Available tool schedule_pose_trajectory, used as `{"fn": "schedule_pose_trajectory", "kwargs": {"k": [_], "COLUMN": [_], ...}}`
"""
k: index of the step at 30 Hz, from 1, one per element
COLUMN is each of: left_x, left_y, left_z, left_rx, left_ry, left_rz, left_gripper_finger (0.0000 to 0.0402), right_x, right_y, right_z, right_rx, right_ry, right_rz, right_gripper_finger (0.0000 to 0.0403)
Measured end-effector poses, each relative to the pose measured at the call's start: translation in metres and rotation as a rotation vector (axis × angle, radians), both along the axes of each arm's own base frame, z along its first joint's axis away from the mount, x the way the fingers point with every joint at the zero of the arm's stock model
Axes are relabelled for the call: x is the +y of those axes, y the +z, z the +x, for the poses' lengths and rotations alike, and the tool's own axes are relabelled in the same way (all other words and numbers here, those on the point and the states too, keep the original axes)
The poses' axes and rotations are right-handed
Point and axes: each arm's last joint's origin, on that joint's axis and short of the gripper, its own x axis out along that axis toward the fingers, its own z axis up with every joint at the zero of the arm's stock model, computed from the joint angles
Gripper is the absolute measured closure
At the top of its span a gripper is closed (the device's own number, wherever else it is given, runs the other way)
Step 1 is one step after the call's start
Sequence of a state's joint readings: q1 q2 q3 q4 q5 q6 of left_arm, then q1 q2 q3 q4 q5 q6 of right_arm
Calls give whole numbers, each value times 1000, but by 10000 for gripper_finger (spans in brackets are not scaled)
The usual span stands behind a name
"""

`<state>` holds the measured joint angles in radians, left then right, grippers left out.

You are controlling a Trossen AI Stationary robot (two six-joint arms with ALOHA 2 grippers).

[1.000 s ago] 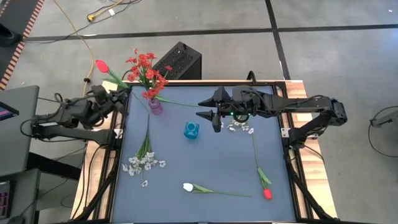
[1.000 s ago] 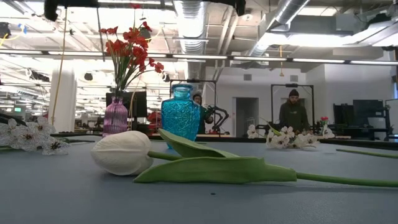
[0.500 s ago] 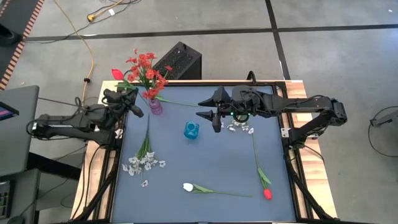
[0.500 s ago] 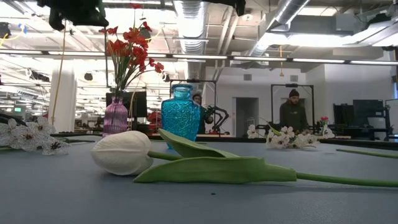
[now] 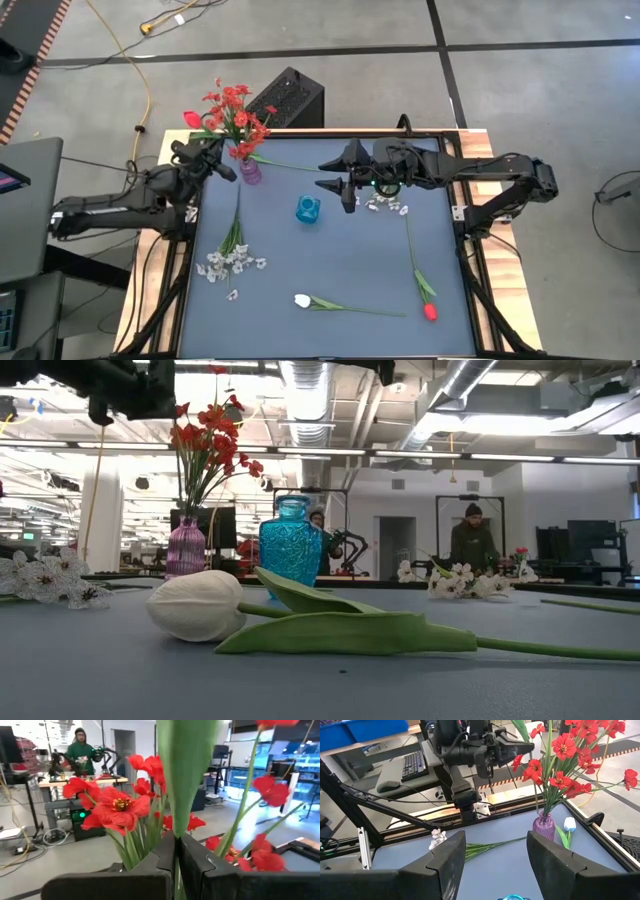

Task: Sort flowers into vase by color
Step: Put the left red tulip into the purple vase

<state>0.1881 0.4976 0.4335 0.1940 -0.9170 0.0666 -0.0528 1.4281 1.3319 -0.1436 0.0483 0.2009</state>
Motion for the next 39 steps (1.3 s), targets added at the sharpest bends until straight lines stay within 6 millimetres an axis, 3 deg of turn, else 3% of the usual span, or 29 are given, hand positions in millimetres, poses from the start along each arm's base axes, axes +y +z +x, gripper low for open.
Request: {"fn": "schedule_pose_trajectory", "kwargs": {"k": [12,28,39], "left_x": [14,13,15], "left_y": [-2,2,-8], "left_z": [2,0,6], "left_rx": [7,4,50], "left_ry": [1,-21,-25], "left_rz": [-3,35,-28], "left_gripper_finger": [401,401,401], "right_x": [0,0,0], "right_y": [0,0,0], "right_z": [0,0,0], "right_rx": [0,-1,-2], "right_ry": [0,0,5], "right_rz": [1,1,13], "right_gripper_finger": [164,164,164]}}
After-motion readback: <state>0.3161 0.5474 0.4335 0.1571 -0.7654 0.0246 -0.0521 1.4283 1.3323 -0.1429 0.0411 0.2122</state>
